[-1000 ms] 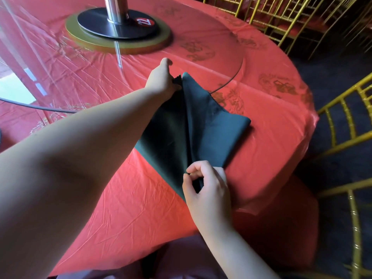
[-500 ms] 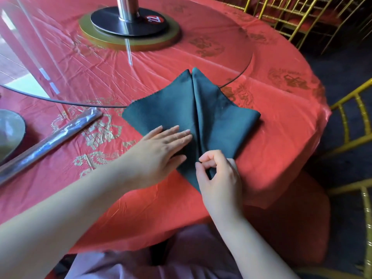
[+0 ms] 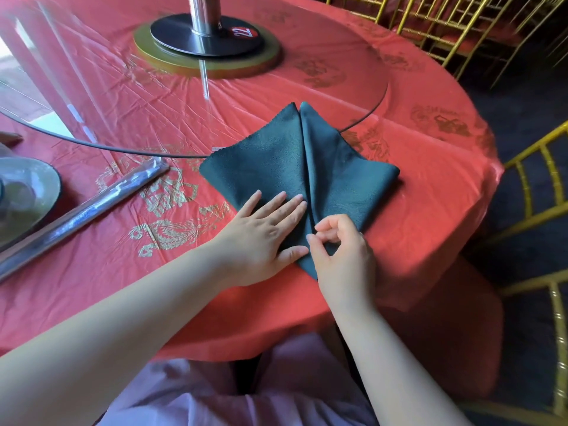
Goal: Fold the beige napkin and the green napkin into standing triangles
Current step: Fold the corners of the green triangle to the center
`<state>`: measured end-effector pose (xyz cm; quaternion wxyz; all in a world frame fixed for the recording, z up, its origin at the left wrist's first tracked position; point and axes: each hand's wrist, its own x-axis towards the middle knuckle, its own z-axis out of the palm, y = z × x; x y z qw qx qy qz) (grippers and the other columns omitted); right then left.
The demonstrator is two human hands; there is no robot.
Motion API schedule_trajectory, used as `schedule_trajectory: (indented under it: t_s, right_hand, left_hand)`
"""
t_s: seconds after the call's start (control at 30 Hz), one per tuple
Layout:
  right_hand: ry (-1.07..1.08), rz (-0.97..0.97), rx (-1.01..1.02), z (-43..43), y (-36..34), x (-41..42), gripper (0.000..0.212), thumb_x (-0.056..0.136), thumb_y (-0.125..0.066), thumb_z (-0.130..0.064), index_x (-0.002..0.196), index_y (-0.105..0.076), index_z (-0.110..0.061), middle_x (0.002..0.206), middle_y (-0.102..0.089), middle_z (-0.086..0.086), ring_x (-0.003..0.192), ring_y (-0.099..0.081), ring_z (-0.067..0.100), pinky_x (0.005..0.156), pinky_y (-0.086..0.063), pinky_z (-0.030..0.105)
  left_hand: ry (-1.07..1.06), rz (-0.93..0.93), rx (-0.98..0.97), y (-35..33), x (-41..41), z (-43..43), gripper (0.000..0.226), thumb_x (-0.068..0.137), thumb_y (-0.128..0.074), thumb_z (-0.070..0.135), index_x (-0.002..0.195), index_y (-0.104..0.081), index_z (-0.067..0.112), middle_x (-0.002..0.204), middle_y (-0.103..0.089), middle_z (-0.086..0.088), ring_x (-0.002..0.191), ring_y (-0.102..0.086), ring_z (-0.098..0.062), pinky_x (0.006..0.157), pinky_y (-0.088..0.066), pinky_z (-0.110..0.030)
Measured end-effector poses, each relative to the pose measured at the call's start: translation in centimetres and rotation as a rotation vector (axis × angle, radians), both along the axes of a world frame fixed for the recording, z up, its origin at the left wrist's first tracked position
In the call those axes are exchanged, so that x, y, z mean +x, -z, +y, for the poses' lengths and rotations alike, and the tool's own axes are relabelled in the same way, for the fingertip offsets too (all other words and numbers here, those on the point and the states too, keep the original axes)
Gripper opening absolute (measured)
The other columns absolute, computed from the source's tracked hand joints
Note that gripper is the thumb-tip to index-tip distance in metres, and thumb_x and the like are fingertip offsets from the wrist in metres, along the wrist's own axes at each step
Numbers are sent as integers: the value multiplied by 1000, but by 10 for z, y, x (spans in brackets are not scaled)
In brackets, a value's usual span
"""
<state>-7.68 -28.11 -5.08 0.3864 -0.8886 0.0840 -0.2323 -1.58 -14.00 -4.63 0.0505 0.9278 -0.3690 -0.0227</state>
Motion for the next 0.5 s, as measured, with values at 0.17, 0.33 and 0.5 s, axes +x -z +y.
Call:
schedule_trajectory:
  t_s: [0.17, 0.33, 0.5]
  right_hand:
    - [-125, 3, 165, -16, 0, -2, 19, 89, -50, -4, 90, -52, -23, 87, -63, -11, 83, -63, 0, 74, -44, 10]
    - [-294, -7, 56, -30, 4, -19, 29, 87, -40, -7, 108, -52, -22, 114, -57, -2, 108, -58, 4, 93, -39, 10]
    - [-304, 29, -218, -44, 5, -32, 37, 81, -54, -37, 111, -55, -16, 117, -55, 0, 115, -50, 14, 101, -36, 31]
  left_hand:
    - [-52, 7, -5, 5, -4, -9, 88, 72, 11, 65, 148, 6, 22, 157, 6, 7, 144, 8, -15, 116, 7, -41]
    - [-74, 15, -11, 4, -5, -9, 87, 71, 10, 67, 148, 6, 25, 156, 5, 10, 144, 7, -16, 115, 7, -45]
    - [-125, 43, 2, 2, -5, -12, 90, 66, 10, 69, 147, 6, 30, 156, 5, 13, 144, 7, -22, 113, 4, -53]
